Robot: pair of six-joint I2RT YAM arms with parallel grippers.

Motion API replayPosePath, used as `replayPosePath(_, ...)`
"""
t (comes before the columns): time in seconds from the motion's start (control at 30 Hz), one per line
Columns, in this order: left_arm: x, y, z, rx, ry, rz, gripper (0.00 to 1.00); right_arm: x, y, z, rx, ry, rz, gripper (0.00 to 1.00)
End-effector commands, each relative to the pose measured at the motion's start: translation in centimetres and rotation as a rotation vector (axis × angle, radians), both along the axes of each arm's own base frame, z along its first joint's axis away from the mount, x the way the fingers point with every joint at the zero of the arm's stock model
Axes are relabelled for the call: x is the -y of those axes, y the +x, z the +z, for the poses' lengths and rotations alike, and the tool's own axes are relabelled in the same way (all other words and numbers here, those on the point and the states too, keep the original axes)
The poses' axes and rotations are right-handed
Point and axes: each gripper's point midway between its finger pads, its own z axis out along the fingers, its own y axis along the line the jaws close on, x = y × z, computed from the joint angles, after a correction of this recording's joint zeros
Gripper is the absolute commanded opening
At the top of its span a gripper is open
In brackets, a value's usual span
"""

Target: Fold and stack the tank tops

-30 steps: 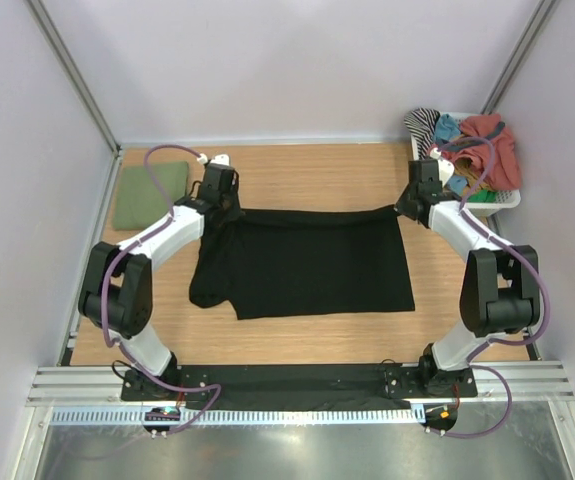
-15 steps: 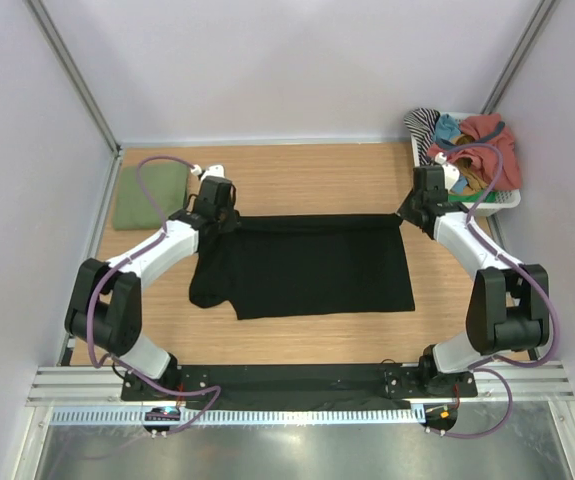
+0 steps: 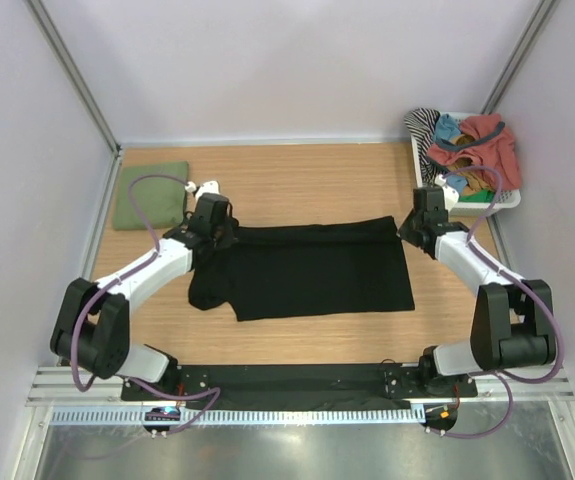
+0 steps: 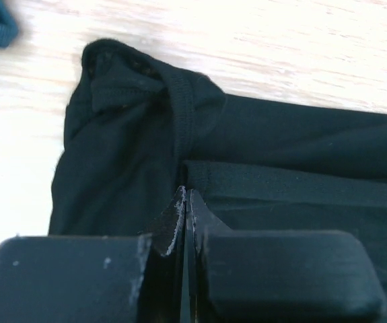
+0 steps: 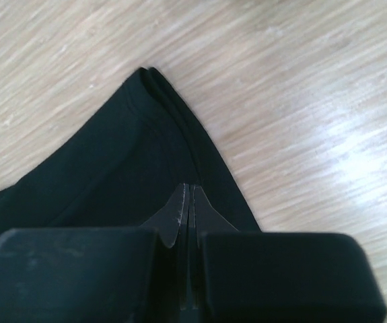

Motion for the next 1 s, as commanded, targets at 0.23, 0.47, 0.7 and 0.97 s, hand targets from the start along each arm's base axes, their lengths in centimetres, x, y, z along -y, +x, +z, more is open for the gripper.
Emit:
replayPosePath(0.23,-0.1,-3.2,-0.8,0.016,-0.038,0.067,0.27,1.3,-2.6,-0.2,0.112,0.022,-0.112,0.05)
replayPosePath(0.47,-2.0,-5.8,-0.6,0.089,-0.031,0.142,0.51,1.5,-4.4,-0.3,0.158,0.046,-0.144,0.36)
replayPosePath(0.7,-1.1,-4.6,1.4,0.071,-0.013,0.111,0.65,1.4,-4.4,1.9,0.230,0.042,-0.113,0.59)
replayPosePath(0.97,0.2,-0.2,1.9,-0.018,0.101,0.126,0.68,-0.9,-0.7,2.2,0.150,0.064,0.028,0.50)
